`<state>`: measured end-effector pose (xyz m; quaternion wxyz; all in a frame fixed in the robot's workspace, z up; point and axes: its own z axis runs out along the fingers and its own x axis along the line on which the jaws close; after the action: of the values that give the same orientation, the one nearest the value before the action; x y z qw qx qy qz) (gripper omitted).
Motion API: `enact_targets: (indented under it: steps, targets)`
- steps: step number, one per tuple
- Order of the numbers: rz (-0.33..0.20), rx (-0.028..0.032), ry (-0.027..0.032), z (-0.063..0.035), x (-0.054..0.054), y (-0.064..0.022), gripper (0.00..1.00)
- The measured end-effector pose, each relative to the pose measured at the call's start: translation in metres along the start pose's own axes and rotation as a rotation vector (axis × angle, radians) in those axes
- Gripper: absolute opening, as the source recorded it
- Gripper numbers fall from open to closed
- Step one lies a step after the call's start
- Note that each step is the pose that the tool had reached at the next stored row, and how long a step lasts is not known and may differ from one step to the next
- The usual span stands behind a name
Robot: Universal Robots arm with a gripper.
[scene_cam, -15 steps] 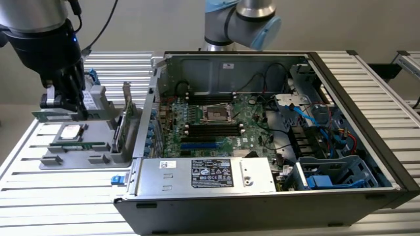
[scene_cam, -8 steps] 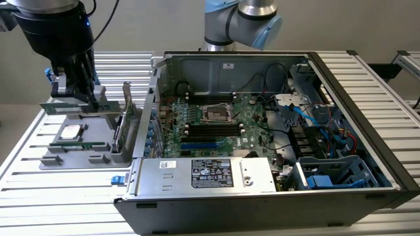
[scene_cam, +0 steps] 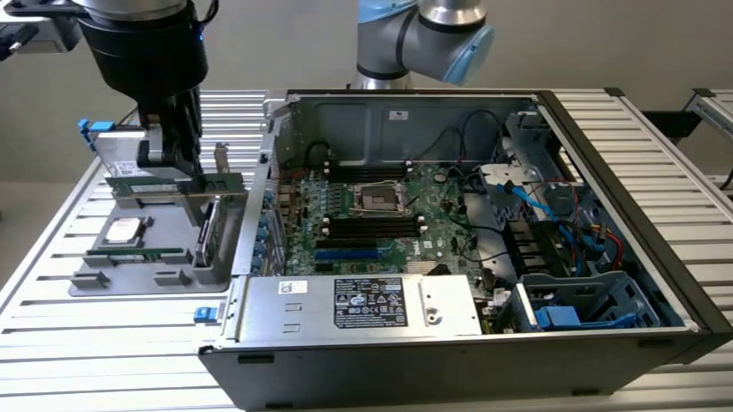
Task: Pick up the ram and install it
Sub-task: 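Pick up the ram and move it above insertion slot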
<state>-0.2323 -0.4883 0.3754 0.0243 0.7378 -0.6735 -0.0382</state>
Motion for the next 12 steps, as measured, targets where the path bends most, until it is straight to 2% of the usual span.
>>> enact_targets:
  steps: [12]
  targets:
    - [-0.001,0.0012,-0.0139,-0.0084,0.008,-0.0537,0.14]
